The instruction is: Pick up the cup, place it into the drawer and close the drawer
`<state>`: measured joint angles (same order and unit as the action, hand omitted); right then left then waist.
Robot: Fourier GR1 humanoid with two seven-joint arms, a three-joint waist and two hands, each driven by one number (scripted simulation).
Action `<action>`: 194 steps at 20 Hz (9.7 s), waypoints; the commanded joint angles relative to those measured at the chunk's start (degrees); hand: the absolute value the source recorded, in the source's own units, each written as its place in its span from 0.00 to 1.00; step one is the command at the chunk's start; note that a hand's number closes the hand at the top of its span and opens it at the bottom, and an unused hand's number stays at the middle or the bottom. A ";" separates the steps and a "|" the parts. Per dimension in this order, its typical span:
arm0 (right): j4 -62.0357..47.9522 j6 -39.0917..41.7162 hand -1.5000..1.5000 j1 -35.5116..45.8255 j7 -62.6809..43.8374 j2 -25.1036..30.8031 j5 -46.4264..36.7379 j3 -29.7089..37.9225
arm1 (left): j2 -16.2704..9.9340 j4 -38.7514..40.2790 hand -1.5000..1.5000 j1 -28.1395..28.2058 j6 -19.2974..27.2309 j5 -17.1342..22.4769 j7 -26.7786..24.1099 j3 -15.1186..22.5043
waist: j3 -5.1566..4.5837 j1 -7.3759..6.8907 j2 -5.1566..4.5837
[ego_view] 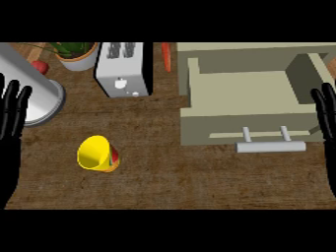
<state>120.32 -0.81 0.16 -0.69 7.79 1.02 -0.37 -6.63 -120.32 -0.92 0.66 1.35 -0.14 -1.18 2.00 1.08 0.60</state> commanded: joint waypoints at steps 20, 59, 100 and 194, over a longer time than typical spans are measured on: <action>-4.16 3.64 0.00 6.27 -6.48 -2.25 5.30 0.05 | 6.59 8.10 0.00 -1.94 0.83 6.12 0.76 7.89 | -2.00 -1.10 -0.61; -3.72 7.16 0.00 5.74 -5.88 -2.80 7.56 3.13 | 3.32 36.38 0.00 2.32 -5.35 6.06 -16.52 -3.14 | -2.01 -1.05 -0.60; -0.97 8.12 0.00 6.09 -9.01 -2.83 8.46 3.83 | 1.08 87.05 0.00 -15.22 -11.12 4.96 -48.43 -9.76 | -2.02 -0.87 -0.64; -6.64 10.18 0.00 6.19 -4.57 -2.86 7.56 5.39 | 6.63 82.49 1.00 -67.78 22.03 22.00 -19.10 14.52 | -1.94 1.92 -1.29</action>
<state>116.57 9.24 5.20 -7.75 5.45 9.16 5.01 -0.01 -44.58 -65.28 20.06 19.08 -15.43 9.28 0.03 1.92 -0.39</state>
